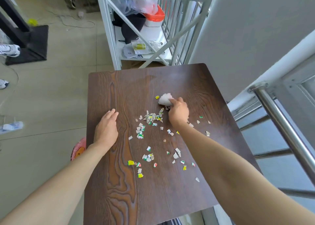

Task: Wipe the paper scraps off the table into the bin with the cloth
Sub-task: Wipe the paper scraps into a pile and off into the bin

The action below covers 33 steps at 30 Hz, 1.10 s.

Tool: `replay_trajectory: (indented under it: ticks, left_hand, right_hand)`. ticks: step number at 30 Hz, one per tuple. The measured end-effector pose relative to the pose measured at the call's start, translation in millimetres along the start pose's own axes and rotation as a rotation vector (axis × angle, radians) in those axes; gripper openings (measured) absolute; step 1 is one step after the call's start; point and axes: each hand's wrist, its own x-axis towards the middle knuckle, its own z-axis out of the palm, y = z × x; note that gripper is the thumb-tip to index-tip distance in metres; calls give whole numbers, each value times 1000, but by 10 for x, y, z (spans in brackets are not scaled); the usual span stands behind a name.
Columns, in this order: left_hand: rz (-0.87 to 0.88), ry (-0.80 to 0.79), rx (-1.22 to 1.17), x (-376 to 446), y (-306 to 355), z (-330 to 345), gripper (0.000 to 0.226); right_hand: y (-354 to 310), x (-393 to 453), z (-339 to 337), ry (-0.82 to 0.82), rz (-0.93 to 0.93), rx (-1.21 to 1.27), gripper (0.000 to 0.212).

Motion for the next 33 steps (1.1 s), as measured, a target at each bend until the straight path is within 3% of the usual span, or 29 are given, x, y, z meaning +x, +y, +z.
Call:
replay_trajectory:
  ticks: [11,13,18,21,24,33]
  left_hand:
    - [6,-5,-11,3,-5,3,51]
    - [7,-6,-16,5,-8,3,47]
    - [14,-37,15,13,-16,6,44]
    - [28,-49,42,1,-1,9,44]
    - [40,-46,51,-7,-1,26,44]
    - [35,-47,45,-25,-12,89,47]
  right_hand:
    - [-215,-388,8,-285,-394,28,38]
    - [-178,-311,-145,-245,-396,45,35]
    - [342,30,-659,-35,-247,3,31]
    - [822,161,-854,80,-63,-65,32]
    - [1101,117,-865,93,136,-140,39]
    - [690,-460,-373,83,265,33,45]
